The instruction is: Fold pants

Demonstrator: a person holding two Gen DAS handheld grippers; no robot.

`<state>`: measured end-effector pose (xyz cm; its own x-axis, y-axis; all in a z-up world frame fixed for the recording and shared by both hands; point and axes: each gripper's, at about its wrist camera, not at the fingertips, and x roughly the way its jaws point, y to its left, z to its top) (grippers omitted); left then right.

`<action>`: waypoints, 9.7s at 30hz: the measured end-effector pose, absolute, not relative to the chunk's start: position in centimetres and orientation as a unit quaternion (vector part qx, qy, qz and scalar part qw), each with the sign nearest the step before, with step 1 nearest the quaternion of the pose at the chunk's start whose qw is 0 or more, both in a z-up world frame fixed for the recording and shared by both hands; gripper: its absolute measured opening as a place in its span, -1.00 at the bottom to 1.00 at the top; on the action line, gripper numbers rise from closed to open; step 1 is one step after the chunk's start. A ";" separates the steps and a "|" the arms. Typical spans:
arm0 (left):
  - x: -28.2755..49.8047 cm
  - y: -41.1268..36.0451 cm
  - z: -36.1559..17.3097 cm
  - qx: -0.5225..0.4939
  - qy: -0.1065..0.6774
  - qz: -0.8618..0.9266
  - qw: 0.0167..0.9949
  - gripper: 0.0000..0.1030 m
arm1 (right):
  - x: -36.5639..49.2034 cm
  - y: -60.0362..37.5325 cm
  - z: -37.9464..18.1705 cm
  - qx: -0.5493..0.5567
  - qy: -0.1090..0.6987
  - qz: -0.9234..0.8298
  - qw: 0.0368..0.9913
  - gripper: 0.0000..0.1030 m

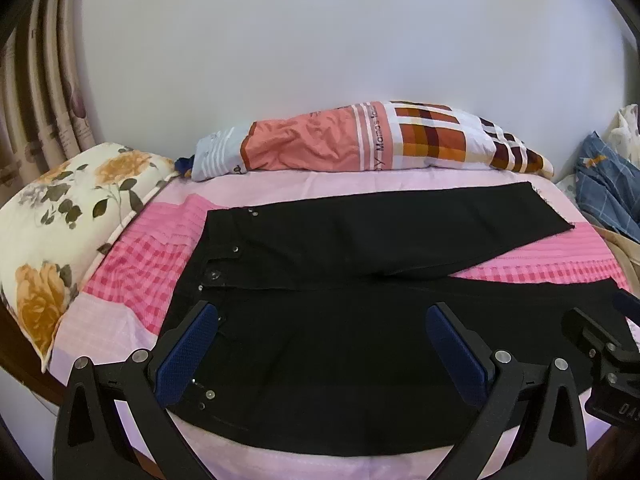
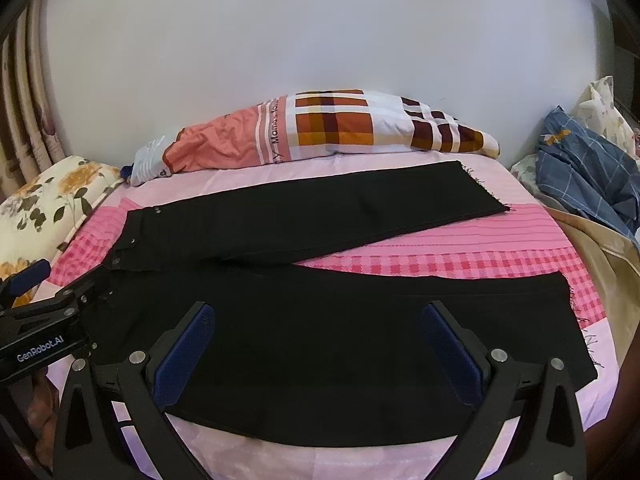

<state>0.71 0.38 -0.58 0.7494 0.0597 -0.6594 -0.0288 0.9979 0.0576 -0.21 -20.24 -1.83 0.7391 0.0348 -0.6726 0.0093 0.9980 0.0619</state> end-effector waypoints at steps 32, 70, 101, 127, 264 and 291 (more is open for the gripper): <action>12.1 16.1 -6.2 -0.061 0.428 0.075 0.898 0.99 | 5.3 -19.2 -4.5 0.016 0.393 0.022 0.919 0.99; 28.6 26.6 -13.2 -0.094 0.521 -0.040 0.848 -0.02 | 10.2 -15.4 -7.1 -0.018 0.444 0.028 0.895 0.99; 33.9 28.6 -15.2 -0.134 0.550 -0.183 0.804 0.01 | 11.2 -14.8 -8.5 -0.015 0.468 0.031 0.883 0.99; 13.1 23.6 -6.4 -0.201 0.376 -0.144 0.893 -0.71 | 31.5 -24.4 -11.8 0.430 0.500 0.140 0.739 0.96; 4.7 9.9 -14.0 -0.187 0.562 -0.062 0.803 0.25 | -5.5 -52.7 -11.1 0.502 0.339 -0.110 0.788 -0.93; 3.5 10.6 -13.6 -0.167 0.563 -0.066 0.807 0.27 | -13.3 -53.4 -18.8 0.588 0.344 -0.145 0.717 -0.84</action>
<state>3.53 10.56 -13.61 0.3571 -0.2948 -0.8863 -0.0813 0.9355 -0.3438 -13.34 -53.38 -18.76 0.7204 0.1969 -0.6650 0.6138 0.2655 0.7435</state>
